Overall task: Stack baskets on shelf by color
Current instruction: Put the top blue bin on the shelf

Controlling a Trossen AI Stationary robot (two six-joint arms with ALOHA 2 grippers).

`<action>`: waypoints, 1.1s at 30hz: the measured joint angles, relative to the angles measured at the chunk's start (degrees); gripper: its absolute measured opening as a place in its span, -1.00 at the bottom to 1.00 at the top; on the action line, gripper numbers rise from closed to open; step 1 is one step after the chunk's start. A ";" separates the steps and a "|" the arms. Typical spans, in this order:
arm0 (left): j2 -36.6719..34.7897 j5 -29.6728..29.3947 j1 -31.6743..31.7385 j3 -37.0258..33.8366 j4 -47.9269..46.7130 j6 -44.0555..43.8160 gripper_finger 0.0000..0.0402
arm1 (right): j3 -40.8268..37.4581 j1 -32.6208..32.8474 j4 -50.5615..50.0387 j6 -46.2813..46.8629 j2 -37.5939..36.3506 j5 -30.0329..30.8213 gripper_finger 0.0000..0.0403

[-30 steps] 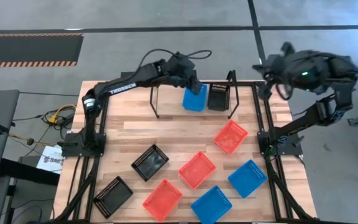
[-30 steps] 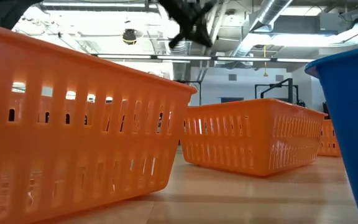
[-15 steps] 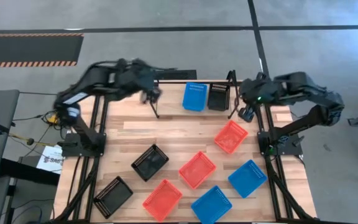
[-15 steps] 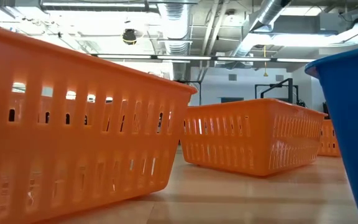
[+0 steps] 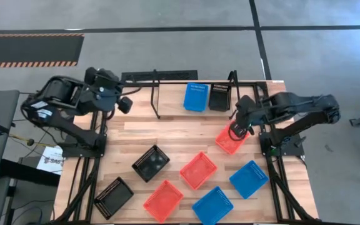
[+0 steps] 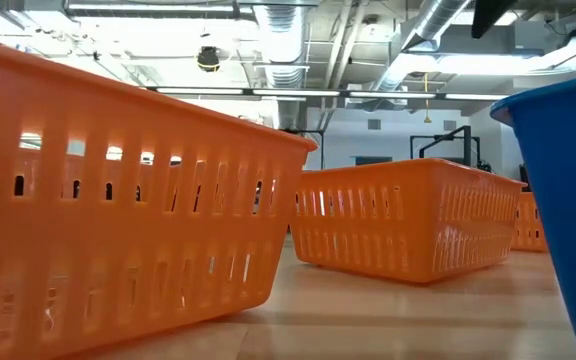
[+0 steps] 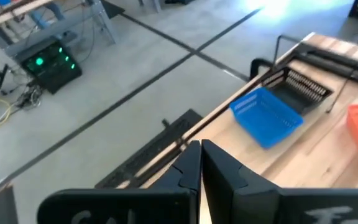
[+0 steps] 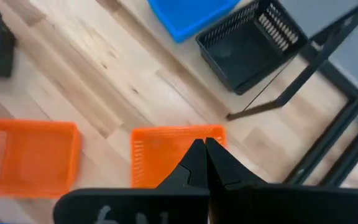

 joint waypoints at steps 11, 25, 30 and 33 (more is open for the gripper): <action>-9.77 0.16 0.02 -20.80 1.69 -12.61 -1.00 | -12.71 -5.82 45.78 -16.54 0.63 -3.76 -1.00; -10.64 4.85 -0.91 -25.80 10.63 -10.38 -1.00 | -4.14 -32.40 56.05 -31.55 21.65 -30.89 -1.00; -10.64 5.31 -0.96 -25.79 11.05 -10.74 -1.00 | 9.04 -33.77 46.27 -36.85 34.14 -30.73 -1.00; -10.64 5.31 -0.95 -25.79 11.14 -10.91 -1.00 | 17.37 -33.90 38.14 -40.11 40.82 -28.84 -1.00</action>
